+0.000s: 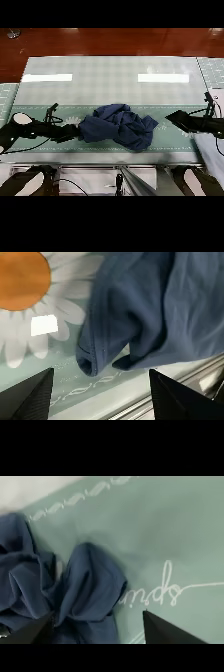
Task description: Fold the shirts.
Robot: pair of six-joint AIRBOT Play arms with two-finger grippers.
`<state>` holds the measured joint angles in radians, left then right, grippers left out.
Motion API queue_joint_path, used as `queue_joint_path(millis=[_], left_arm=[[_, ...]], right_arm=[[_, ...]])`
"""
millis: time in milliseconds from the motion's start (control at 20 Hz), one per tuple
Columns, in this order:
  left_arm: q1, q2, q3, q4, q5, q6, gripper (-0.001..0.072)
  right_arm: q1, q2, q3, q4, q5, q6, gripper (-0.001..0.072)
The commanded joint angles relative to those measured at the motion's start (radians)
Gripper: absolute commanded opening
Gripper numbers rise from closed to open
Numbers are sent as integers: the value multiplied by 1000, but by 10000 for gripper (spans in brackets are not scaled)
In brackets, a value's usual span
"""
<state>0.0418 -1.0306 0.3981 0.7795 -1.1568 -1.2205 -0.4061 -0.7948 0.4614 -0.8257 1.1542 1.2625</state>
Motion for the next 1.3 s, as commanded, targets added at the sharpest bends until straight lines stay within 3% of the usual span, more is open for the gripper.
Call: queue_joint_path(millis=[0,100,150,200,250,750,1250], left_arm=[[-70,-73,-10,-125,42,137,703],[-117,-92,-9,-175,97,172,690],[-136,-102,-6,-178,109,201,519],[-142,-109,-6,-178,110,224,82],[-142,-113,-5,-178,109,232,19],[-141,-113,-5,-179,110,233,19],[-141,-113,-5,-205,112,233,19]], right_arm=[[55,9,-45,-7,18,-5,619],[109,9,-65,-26,18,17,619],[140,9,-78,-35,18,28,619],[168,9,-90,-48,17,42,619],[199,9,-103,-55,18,58,619],[492,3,-135,-102,-8,235,619],[566,-238,-57,-5,-195,230,619]])
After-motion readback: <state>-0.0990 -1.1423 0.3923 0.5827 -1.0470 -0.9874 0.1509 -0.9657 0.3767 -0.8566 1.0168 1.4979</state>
